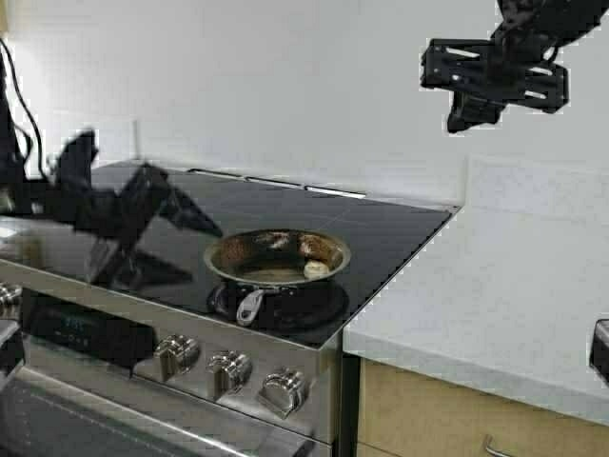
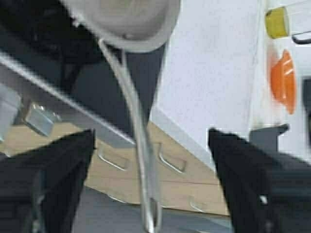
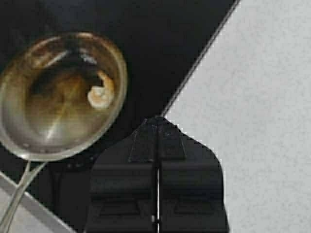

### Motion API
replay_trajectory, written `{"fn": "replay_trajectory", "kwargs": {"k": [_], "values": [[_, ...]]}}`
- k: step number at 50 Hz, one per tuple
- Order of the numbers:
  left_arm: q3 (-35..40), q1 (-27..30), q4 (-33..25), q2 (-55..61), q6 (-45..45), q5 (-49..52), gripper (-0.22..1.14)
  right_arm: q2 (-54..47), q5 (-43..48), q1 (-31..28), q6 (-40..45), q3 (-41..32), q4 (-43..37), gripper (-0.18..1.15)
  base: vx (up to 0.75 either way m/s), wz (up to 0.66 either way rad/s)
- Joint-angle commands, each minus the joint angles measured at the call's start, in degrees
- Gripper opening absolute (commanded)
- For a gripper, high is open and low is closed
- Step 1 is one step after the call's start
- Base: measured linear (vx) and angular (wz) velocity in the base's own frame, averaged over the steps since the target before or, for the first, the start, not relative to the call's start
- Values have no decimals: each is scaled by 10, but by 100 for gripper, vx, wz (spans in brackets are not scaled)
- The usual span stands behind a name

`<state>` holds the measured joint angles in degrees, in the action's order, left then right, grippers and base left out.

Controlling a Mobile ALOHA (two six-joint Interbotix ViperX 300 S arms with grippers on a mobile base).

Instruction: Add oil to the pan and cook the shrimp and serve it

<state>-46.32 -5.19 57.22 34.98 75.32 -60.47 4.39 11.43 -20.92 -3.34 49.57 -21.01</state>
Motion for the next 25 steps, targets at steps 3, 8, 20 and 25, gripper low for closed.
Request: {"fn": "replay_trajectory", "kwargs": {"k": [3,8,20,25], "values": [[40,-3,20,68,25,-65,101,3,9,-2,0,-7,-1,7,0,0],[62,-8,20,105,40,-103,101,3,11,-2,0,-8,0,7,0,0],[117,-59,17,150,69,-119,101,3,14,-2,0,-7,0,7,0,0],[137,-81,10,159,79,-119,101,2,14,-2,0,-5,0,7,0,0]]}}
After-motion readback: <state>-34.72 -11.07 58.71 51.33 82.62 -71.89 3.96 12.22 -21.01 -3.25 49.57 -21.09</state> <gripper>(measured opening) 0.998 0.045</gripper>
